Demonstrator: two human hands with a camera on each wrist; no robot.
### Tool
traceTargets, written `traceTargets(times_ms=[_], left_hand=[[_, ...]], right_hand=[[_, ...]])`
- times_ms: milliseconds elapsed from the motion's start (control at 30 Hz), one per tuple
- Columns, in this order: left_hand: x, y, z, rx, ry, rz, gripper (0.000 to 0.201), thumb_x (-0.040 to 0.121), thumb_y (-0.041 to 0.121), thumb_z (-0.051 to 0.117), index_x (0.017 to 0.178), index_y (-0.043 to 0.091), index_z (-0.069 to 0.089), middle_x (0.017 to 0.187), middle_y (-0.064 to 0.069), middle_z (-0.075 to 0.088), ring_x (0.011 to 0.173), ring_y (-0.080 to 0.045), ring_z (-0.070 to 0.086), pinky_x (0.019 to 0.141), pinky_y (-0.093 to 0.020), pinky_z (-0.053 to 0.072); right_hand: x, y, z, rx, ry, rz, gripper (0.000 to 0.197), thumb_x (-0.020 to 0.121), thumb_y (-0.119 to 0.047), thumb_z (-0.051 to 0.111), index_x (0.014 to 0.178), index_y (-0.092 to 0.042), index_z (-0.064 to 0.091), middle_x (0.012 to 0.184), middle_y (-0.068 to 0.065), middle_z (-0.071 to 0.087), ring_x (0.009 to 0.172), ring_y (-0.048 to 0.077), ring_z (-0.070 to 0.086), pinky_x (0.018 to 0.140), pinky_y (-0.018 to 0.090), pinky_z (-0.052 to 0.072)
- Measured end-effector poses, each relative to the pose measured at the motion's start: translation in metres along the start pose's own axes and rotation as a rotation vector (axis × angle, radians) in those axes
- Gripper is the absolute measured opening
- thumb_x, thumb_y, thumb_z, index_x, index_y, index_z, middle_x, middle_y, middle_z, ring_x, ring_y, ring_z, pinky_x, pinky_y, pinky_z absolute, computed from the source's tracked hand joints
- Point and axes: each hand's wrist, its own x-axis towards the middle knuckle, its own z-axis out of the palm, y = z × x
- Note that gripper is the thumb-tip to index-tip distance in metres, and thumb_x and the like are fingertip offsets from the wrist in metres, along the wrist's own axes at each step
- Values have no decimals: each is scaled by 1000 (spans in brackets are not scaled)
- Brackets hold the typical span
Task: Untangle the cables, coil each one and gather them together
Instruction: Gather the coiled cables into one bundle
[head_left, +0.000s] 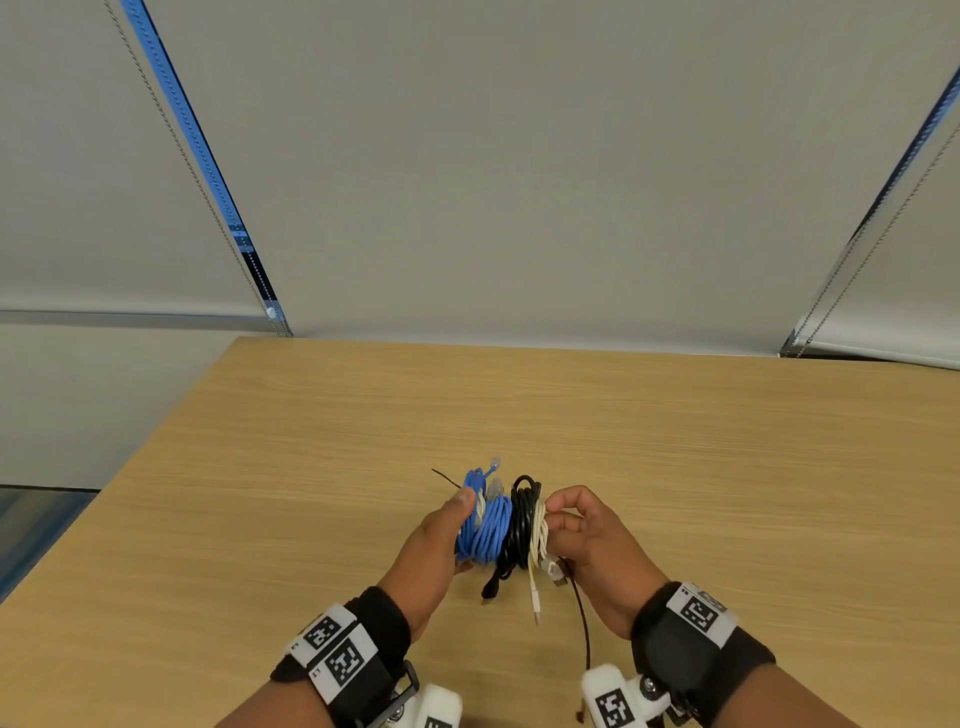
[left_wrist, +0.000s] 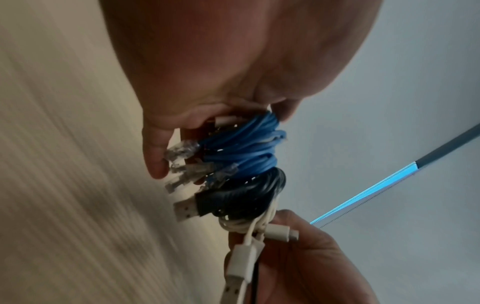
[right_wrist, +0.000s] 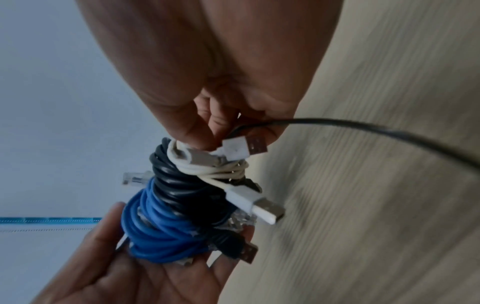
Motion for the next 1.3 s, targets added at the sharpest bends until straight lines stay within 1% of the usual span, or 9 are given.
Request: traceTargets(times_ms=[167, 300, 367, 467, 533, 700, 933, 1033, 1300], left_hand=[[0, 0, -1, -26, 19, 48, 43, 92, 42, 61, 94, 0, 66, 105, -7, 76, 102, -19, 71, 93, -40, 57], [2, -4, 0, -34, 107, 75, 36, 93, 28, 68, 76, 2, 51, 106, -24, 63, 103, -40, 63, 102, -64, 47], [2, -2, 1, -39, 137, 99, 42, 90, 31, 70, 75, -2, 50, 98, -18, 56, 94, -33, 58, 103, -69, 43], [4, -6, 1, -47, 145, 58, 50, 94, 48, 58, 98, -1, 63, 106, -6, 66, 100, -20, 64, 100, -61, 50], [5, -11, 0, -78, 160, 5, 37, 103, 46, 47, 112, 18, 69, 120, 4, 69, 110, -11, 66, 102, -52, 52], [14, -23, -5, -66, 175, 53, 3, 101, 10, 56, 104, 10, 55, 134, 4, 63, 121, -10, 62, 108, -50, 49], [21, -35, -13, 15, 274, 83, 10, 101, 10, 56, 106, 18, 59, 132, 13, 65, 114, 1, 64, 98, -35, 56], [25, -34, -18, 65, 316, 87, 13, 102, 8, 52, 104, 19, 60, 129, 13, 67, 115, -2, 63, 103, -39, 53], [28, -33, -24, 209, 293, 90, 26, 99, -1, 49, 106, 20, 62, 127, 7, 68, 117, -9, 63, 106, -42, 51]], right_hand=[[1, 7, 0, 73, -37, 82, 39, 83, 19, 47, 109, -9, 51, 84, 10, 65, 60, 20, 56, 51, 30, 42], [4, 11, 3, 64, -33, 127, 39, 81, 16, 46, 108, -10, 52, 82, 9, 68, 61, 20, 57, 54, 31, 41], [6, 12, 5, 64, -22, 140, 37, 78, 12, 48, 108, -10, 52, 83, 10, 68, 61, 20, 56, 56, 33, 41], [9, 13, 6, 60, 28, 158, 33, 80, 10, 48, 105, -11, 53, 78, 11, 67, 60, 19, 54, 56, 33, 39], [12, 15, 5, 67, 72, 170, 30, 84, 11, 45, 102, -12, 55, 73, 11, 64, 59, 20, 52, 55, 32, 38], [14, 19, 3, 96, 109, 200, 29, 86, 10, 48, 104, -11, 55, 76, 14, 62, 60, 21, 53, 54, 33, 41], [15, 15, -2, -93, 103, 231, 27, 90, 6, 43, 110, -9, 52, 74, 9, 61, 57, 18, 52, 57, 33, 47], [10, 8, -9, -219, 10, 259, 35, 88, 6, 45, 117, -12, 51, 78, 10, 58, 64, 20, 53, 61, 36, 53], [-4, 8, -13, -492, -152, 200, 75, 79, 1, 65, 140, -33, 38, 114, 24, 67, 85, 25, 64, 74, 37, 53]])
